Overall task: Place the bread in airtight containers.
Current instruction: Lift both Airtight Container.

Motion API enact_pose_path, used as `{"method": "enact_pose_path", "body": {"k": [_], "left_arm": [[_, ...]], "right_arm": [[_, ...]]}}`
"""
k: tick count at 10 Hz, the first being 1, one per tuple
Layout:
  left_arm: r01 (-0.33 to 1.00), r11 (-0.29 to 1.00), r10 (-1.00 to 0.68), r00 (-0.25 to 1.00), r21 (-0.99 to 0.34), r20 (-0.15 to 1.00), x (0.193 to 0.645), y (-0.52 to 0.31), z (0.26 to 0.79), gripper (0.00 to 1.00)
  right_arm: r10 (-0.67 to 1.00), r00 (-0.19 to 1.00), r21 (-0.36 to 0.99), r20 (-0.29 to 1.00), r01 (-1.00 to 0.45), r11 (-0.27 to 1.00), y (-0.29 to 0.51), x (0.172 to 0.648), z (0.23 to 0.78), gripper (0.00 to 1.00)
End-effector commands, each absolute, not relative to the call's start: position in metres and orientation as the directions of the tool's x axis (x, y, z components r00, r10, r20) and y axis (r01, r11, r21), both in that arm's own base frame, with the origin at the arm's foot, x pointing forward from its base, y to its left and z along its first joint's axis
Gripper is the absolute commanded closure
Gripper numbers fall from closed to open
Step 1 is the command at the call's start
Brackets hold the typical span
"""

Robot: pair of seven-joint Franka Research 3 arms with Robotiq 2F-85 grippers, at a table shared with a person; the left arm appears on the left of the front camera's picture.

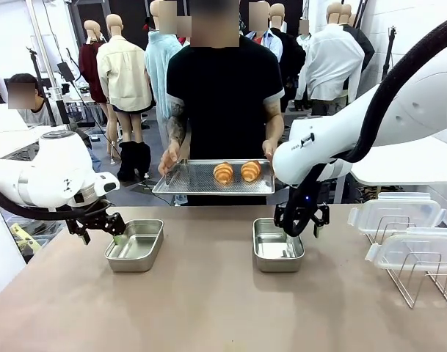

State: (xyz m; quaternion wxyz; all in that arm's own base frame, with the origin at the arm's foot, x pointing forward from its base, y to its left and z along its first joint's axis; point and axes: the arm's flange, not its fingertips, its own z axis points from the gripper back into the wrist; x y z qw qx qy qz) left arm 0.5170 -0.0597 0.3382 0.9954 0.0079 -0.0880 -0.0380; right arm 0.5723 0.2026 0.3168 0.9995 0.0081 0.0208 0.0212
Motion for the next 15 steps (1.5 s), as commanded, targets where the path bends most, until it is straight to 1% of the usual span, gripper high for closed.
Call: {"method": "enact_pose_path", "body": {"k": [1, 4, 5, 6, 9, 10, 11, 12, 15], "left_arm": [[0.088, 0.996, -0.089, 0.981, 0.017, 0.170, 0.532, -0.067, 0.331, 0.00], [0.087, 0.996, -0.086, 0.987, -0.002, 0.138, 0.541, -0.069, 0.320, 0.00], [0.088, 0.996, -0.086, 0.987, -0.007, 0.133, 0.542, -0.069, 0.319, 0.00], [0.096, 0.995, -0.093, 0.988, -0.018, 0.123, 0.542, -0.070, 0.317, 0.16], [0.104, 0.994, -0.100, 0.987, -0.029, 0.127, 0.541, -0.071, 0.320, 0.76], [0.104, 0.994, -0.100, 0.987, -0.032, 0.124, 0.541, -0.072, 0.320, 0.95], [0.105, 0.994, -0.101, 0.987, -0.031, 0.121, 0.541, -0.071, 0.320, 1.00], [0.108, 0.993, -0.103, 0.987, -0.036, 0.120, 0.541, -0.071, 0.321, 1.00], [0.111, 0.993, -0.105, 0.987, -0.043, 0.125, 0.541, -0.070, 0.323, 1.00]], "right_arm": [[0.060, 0.997, 0.032, -0.056, -0.058, 0.998, 0.201, 0.576, 0.308, 0.00], [0.076, 0.994, 0.028, -0.073, -0.074, 0.997, 0.202, 0.579, 0.299, 0.00], [0.080, 0.994, 0.028, -0.070, -0.078, 0.997, 0.203, 0.580, 0.298, 0.08], [0.082, 0.994, 0.030, -0.068, -0.080, 0.996, 0.202, 0.579, 0.298, 0.28], [0.081, 0.995, 0.020, -0.055, -0.080, 0.997, 0.205, 0.576, 0.304, 0.87], [0.078, 0.995, 0.021, -0.054, -0.077, 0.997, 0.204, 0.576, 0.305, 1.00], [0.076, 0.996, 0.021, -0.051, -0.075, 0.997, 0.205, 0.576, 0.306, 1.00], [0.050, 0.998, 0.007, -0.049, -0.050, 0.999, 0.205, 0.577, 0.307, 1.00], [0.044, 0.998, 0.006, -0.045, -0.044, 0.999, 0.206, 0.578, 0.313, 1.00]]}}
